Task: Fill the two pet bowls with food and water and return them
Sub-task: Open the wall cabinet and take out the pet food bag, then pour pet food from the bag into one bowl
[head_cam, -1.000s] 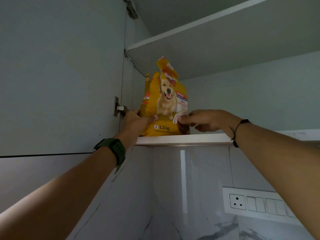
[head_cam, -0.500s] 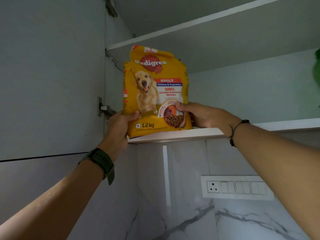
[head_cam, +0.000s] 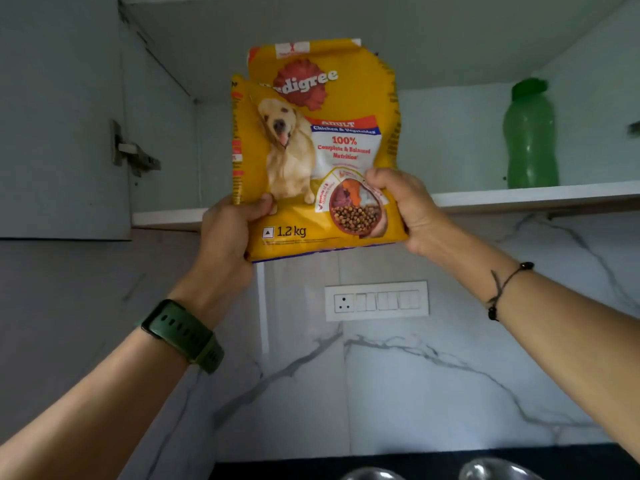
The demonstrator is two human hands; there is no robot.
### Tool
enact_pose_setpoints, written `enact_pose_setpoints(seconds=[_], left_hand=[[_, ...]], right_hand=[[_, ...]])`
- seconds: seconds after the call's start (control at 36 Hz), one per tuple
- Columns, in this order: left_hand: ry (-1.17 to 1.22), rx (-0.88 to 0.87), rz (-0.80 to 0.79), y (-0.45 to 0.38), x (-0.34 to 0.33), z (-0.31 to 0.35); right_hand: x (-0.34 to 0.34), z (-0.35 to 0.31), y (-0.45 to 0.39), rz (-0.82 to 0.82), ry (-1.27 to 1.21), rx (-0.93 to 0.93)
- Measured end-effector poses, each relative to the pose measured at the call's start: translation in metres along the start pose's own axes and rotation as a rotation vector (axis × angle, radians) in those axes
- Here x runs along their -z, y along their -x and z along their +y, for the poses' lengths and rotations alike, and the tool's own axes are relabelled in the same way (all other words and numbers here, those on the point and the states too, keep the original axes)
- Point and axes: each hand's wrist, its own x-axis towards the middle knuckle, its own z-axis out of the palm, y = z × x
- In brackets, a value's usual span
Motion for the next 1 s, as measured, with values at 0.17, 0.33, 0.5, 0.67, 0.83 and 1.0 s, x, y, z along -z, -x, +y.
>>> enact_pose_setpoints(seconds=[0.17,0.33,0.5,0.67,0.83,1.0], left_hand=[[0.005,0.117,0.038,0.077,-0.016,-0.05],[0.019,0.304,0.075,0.167,-0.019,-0.122],[0.032,0.462,0.128,0.244,-0.018,-0.167],[0.04,0.592,0.185,0.291,-0.01,-0.212],[0.071,0.684,0.164,0.323,-0.004,-0.253],[0.135,0.796,0.179,0.331,-0.003,-0.288]], right_hand=[[0.042,0.025,0.093,0.09,-0.026,-0.057],[0.087,0.063,0.187,0.13,0.091,-0.285],[0.115,0.101,0.263,0.143,0.123,-0.578],[0.132,0.137,0.311,0.292,0.159,-0.686],[0.145,0.157,0.33,0.296,0.233,-0.768],[0.159,0.178,0.327,0.314,0.322,-0.838]])
